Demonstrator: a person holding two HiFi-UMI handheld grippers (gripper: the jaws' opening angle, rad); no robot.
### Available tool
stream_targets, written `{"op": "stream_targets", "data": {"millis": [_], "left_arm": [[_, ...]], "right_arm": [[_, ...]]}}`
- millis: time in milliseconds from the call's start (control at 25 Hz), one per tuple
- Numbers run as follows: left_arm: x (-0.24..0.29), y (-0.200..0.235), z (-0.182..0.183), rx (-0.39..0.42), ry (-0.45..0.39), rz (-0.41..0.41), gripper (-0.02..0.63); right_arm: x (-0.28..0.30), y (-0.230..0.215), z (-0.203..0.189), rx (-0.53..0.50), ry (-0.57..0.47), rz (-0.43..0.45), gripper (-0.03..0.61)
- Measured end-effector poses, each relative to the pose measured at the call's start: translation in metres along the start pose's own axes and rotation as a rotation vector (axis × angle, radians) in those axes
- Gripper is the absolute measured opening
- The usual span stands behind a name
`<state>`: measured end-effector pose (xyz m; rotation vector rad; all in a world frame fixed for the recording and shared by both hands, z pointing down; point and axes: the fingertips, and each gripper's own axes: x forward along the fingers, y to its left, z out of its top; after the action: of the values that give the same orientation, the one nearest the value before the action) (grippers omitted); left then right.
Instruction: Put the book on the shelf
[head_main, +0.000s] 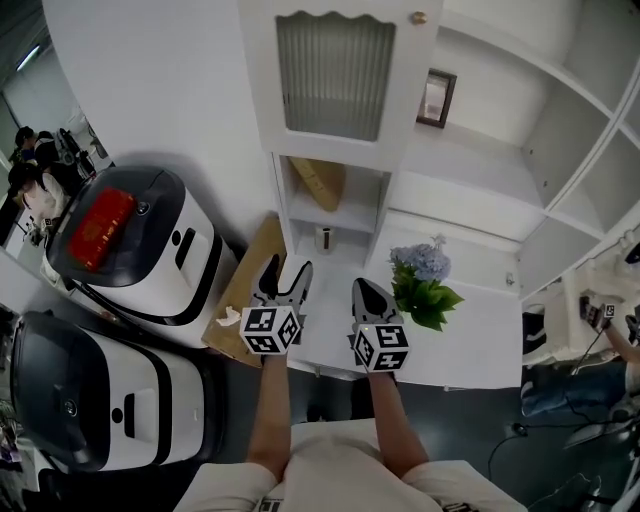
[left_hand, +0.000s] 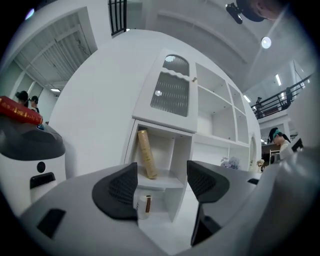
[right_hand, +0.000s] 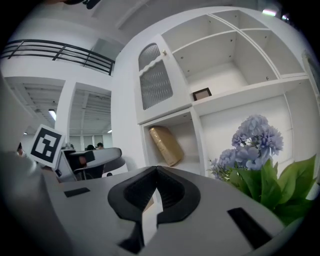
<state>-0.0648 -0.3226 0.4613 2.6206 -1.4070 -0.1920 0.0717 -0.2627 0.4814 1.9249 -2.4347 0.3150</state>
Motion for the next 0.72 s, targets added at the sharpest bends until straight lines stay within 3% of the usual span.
{"op": "stream_targets", "data": {"millis": [280, 720], "left_arm": [[-0.059, -0.020, -0.005, 0.055, 0.013, 0.032, 0.321], [-0.102, -0.045, 0.002, 0.114, -0.010, 0.001, 0.319]], "right_arm": [[-0.022, 0.008, -0.006, 0.026, -0.012, -0.022, 0.026], [-0.056, 0.021, -0.013, -0.024, -0.013, -0.024, 0.026]]}}
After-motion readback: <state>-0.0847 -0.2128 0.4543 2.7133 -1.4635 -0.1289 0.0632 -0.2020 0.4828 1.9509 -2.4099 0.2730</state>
